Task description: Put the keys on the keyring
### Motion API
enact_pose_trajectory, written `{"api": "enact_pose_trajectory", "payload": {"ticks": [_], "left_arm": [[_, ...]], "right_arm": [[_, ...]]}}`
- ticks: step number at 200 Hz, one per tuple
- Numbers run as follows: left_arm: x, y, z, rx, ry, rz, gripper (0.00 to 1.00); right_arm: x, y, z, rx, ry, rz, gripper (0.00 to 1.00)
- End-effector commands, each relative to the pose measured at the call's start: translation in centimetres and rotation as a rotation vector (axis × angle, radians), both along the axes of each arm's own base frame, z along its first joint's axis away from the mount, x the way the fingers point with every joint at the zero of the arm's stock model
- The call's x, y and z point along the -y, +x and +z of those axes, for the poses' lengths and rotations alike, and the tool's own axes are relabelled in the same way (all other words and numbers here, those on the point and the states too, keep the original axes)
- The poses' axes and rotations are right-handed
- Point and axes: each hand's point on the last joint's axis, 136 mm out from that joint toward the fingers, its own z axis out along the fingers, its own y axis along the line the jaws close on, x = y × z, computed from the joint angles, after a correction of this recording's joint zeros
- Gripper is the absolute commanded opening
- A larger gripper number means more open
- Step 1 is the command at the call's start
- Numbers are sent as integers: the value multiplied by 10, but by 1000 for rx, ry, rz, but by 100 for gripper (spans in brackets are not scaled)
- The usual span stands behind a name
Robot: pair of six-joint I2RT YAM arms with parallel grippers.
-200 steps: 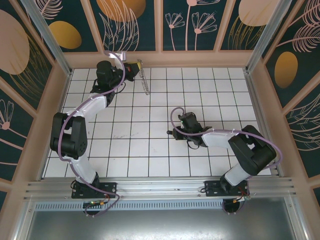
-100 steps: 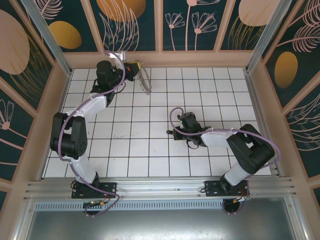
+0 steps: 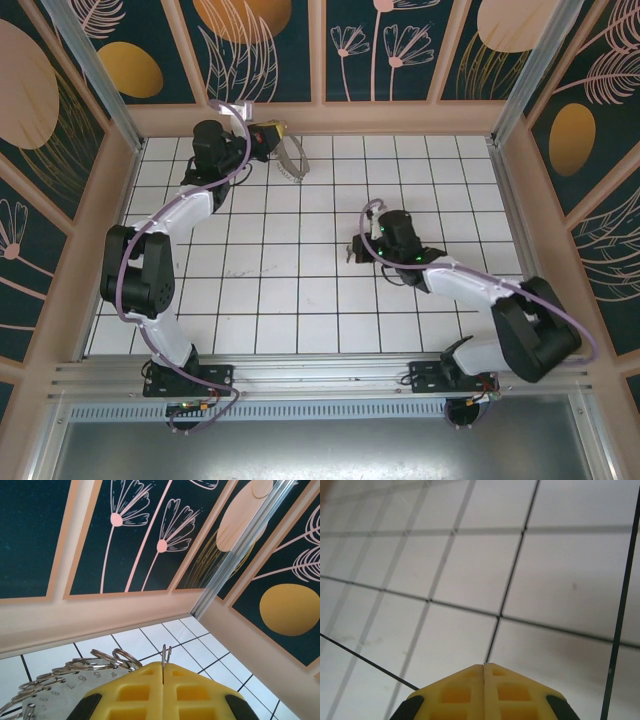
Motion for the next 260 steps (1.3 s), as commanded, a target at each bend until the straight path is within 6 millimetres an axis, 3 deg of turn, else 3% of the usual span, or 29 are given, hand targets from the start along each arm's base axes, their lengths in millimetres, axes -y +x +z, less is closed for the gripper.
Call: {"api": "enact_pose_trajectory", "payload": {"ticks": [1, 60, 127, 132, 203, 260], "left_arm": [[16, -15, 38, 119, 12, -56, 0], [48, -39, 25, 124, 80, -123, 0], [73, -58, -8, 97, 148, -164, 0], [72, -66, 4, 131, 143, -166, 0], [94, -93, -3, 224, 194, -247, 0], [116, -121, 11, 299, 185, -345, 0]], "right_arm": [[0, 9, 49, 123, 107, 49, 0], [33, 20, 108, 260, 330, 55, 0], [57, 22, 129, 323, 433, 63, 0], [59, 22, 130, 327, 440, 62, 0], [62, 15, 144, 427, 445, 106, 0], [59, 10, 178, 563, 415, 172, 0]]}}
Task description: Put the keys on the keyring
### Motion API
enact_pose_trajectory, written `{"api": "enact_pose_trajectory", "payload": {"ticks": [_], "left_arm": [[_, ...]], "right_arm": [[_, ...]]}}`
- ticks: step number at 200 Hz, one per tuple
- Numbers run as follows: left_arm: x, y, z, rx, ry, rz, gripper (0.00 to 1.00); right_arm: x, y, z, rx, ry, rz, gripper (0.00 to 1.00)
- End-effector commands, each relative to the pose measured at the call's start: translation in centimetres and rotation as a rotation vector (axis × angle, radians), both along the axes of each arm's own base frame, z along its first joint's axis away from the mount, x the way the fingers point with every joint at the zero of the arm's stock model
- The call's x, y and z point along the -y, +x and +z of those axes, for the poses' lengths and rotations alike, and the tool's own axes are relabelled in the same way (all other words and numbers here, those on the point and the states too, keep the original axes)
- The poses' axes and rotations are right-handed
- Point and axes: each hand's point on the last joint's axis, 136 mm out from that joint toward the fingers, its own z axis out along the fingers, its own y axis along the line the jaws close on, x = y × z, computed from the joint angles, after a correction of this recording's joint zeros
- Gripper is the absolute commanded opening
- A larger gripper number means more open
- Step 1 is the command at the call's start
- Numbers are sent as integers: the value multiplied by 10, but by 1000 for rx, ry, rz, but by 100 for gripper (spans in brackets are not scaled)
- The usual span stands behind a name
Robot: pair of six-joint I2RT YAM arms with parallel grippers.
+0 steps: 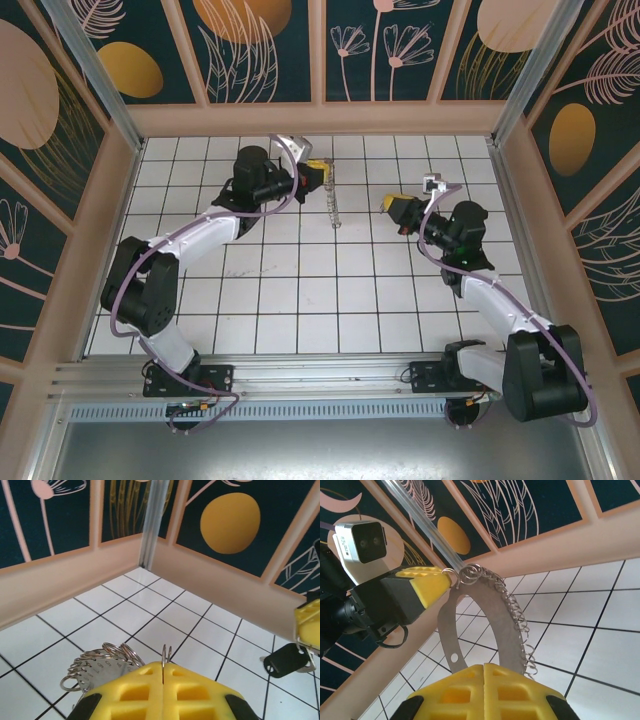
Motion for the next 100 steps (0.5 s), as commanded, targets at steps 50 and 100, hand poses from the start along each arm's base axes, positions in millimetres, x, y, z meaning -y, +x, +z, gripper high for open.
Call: {"api": "enact_pose_trajectory", "payload": {"ticks": [50, 100], "left_arm": [[14, -37, 51, 178, -28, -65, 0], [24, -34, 43, 184, 86, -20, 0]], "right_arm": [[-7, -14, 68, 274, -4, 76, 0], [-9, -16, 75, 332, 15, 97, 0]]}}
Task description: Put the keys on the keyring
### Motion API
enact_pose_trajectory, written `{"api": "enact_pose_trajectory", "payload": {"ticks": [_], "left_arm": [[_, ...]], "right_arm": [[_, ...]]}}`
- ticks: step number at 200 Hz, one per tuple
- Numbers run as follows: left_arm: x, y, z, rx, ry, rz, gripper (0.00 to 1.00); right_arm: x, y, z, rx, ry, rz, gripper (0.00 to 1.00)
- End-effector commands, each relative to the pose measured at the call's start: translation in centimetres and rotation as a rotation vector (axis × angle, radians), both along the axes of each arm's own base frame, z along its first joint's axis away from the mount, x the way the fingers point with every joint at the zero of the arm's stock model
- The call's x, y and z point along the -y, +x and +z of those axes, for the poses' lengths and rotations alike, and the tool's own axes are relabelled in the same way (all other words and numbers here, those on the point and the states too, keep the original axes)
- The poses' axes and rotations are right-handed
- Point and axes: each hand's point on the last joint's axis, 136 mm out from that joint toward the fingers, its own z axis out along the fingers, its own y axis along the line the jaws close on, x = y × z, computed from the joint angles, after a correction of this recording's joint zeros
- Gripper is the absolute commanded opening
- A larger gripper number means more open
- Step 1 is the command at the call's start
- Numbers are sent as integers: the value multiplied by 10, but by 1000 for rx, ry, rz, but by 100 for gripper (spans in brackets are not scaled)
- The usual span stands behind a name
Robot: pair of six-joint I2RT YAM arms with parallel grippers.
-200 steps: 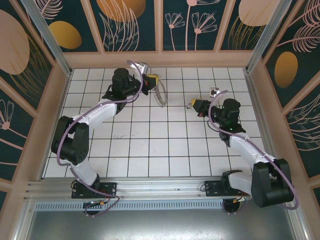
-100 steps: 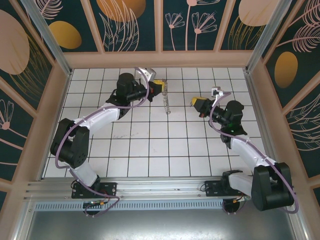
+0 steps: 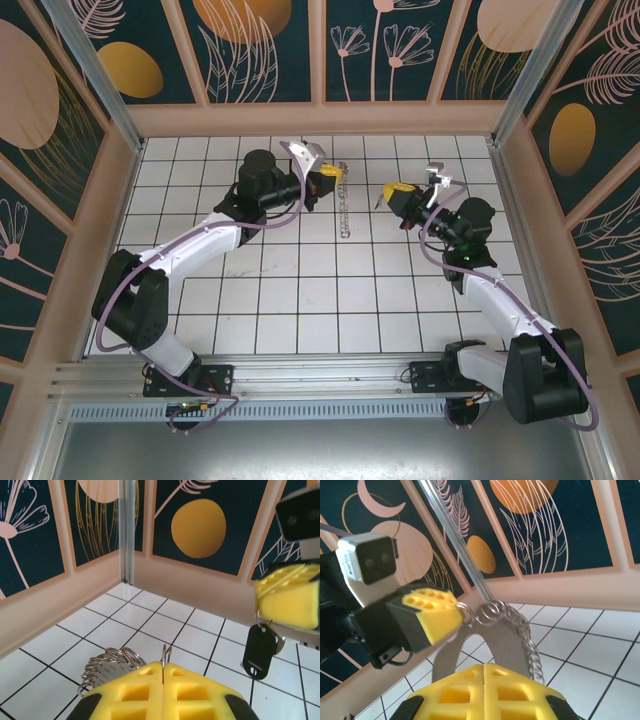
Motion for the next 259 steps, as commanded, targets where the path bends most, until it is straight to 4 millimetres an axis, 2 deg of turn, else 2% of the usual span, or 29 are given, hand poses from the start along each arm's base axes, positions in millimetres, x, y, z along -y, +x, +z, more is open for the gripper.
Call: {"api": "enact_pose_trajectory", "payload": {"ticks": [1, 65, 152, 259], "left_arm": [[0, 2, 16, 62, 43, 37, 0], [0, -3, 20, 78, 72, 69, 0], [6, -13, 26, 89, 96, 54, 0], [7, -35, 41, 106, 69, -15, 0]], "right_arm": [[-2, -8, 29, 138, 15, 37, 0], [-12, -7, 35, 179, 37, 93, 0], [-40, 10, 25, 155, 28, 167, 0], [-60, 5, 35, 189, 10, 203, 0]]}}
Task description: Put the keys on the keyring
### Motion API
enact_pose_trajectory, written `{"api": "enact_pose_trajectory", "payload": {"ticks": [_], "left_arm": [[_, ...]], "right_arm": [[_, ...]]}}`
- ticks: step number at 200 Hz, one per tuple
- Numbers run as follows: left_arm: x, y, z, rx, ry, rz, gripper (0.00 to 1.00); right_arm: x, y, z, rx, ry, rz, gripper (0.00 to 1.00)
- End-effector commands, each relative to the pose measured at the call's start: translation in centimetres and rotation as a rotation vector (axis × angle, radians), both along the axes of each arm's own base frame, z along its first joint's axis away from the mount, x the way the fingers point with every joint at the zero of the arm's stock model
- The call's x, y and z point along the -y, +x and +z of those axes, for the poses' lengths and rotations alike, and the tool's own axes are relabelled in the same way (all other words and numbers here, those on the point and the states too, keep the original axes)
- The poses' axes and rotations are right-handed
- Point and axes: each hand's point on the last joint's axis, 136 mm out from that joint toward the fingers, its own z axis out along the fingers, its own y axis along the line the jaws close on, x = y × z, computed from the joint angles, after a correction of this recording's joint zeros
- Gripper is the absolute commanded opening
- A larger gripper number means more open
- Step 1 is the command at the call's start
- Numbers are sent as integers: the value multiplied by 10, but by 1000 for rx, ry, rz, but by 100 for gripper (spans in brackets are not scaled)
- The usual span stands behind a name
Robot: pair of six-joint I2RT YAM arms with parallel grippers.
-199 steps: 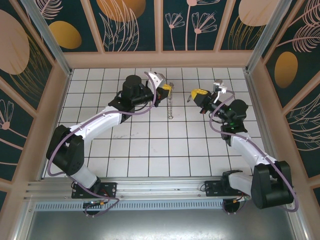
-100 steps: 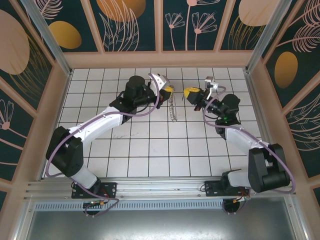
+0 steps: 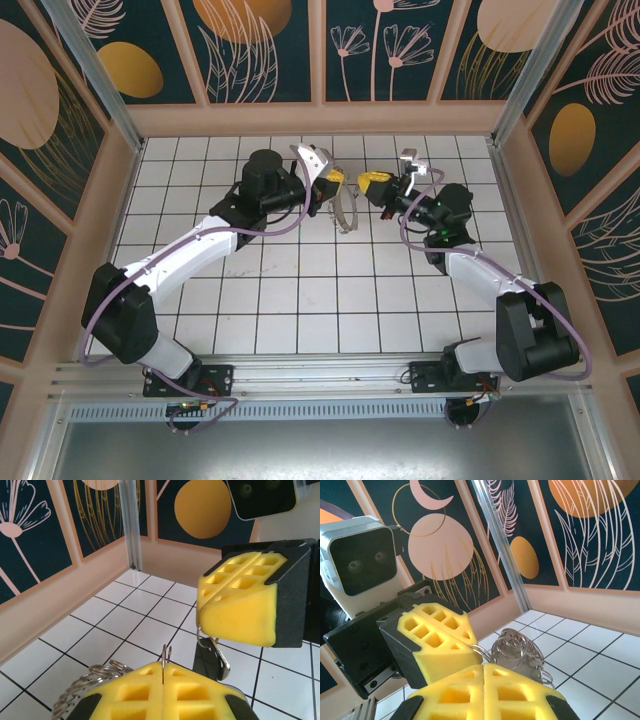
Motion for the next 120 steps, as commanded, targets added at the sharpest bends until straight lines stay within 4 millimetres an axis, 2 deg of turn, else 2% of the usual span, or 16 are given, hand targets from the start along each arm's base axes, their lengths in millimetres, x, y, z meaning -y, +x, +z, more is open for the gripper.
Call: {"api": "enact_pose_trajectory", "payload": {"ticks": [1, 120], "left_arm": [[4, -13, 29, 64, -43, -44, 0], [9, -16, 28, 55, -40, -62, 0]], "right_arm": [[-6, -5, 20, 87, 2, 21, 0], [-17, -4, 24, 100, 3, 50, 0]]}}
